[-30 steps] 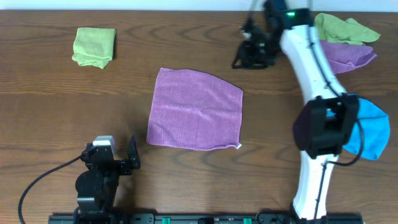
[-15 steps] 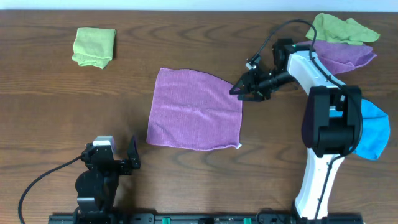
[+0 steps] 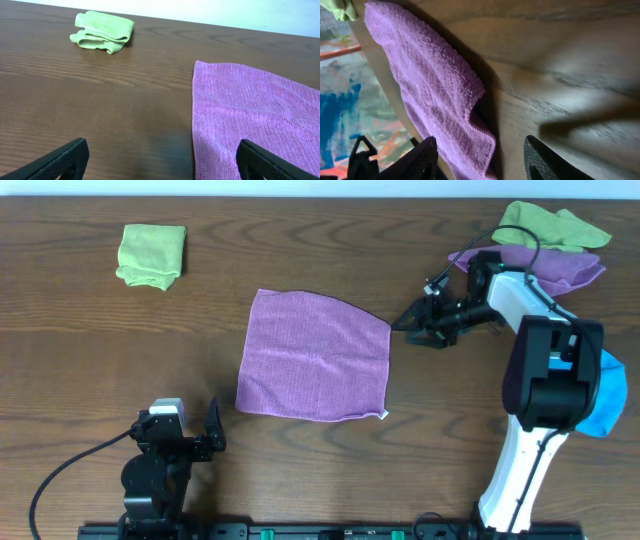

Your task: Fold the cloth

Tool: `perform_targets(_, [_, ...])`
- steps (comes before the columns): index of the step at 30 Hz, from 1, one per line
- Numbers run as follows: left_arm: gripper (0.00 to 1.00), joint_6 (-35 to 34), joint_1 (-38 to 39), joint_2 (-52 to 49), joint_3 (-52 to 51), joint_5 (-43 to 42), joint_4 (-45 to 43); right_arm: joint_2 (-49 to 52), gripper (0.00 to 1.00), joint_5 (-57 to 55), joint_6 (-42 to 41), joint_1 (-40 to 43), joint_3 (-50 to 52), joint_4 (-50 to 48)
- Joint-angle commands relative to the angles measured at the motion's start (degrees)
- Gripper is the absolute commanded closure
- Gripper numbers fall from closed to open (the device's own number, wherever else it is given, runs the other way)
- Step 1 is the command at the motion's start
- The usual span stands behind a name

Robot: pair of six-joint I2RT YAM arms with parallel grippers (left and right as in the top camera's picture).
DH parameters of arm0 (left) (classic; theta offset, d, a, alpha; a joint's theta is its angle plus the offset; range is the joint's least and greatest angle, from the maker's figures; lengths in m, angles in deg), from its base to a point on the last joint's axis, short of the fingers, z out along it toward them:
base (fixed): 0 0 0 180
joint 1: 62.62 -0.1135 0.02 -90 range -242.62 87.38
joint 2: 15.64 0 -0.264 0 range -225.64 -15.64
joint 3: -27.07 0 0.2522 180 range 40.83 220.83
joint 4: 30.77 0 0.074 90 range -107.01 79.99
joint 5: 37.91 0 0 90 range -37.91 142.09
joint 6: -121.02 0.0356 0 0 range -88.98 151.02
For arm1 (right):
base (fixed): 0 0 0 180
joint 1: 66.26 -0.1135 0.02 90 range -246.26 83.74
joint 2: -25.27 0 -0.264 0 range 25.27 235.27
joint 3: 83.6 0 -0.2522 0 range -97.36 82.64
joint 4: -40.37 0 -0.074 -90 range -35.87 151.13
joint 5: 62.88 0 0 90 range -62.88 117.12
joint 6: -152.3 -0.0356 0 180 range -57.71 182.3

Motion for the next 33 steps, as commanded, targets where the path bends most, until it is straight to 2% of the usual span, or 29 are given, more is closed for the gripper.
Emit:
perform_targets(1, [0.05, 1.01, -0.09, 0.33, -1.22, 1.01, 0.42, -0.7, 0.45, 2.99, -2.36, -0.66, 1.92, -1.97])
perform_targets(5, [0.04, 1.01, -0.09, 0.33, -1.22, 1.01, 0.39, -0.7, 0.43, 6.21, -2.97, -1.01, 3.08, -4.26])
perform_targets(21, [0.04, 1.01, -0.09, 0.33, -1.22, 1.01, 0.42, -0.66, 0.43, 5.42, -10.69, -5.49, 4.31, -10.64])
perform_targets(28, [0.05, 1.01, -0.09, 0.33, -1.22, 1.01, 0.39, -0.66, 0.4, 5.31, -15.47, -5.49, 4.31, -25.99])
perform_targets(33, [0.04, 1.01, -0.09, 0.33, -1.22, 1.01, 0.39, -0.66, 0.4, 5.25, -15.76, -5.6, 4.31, -35.15])
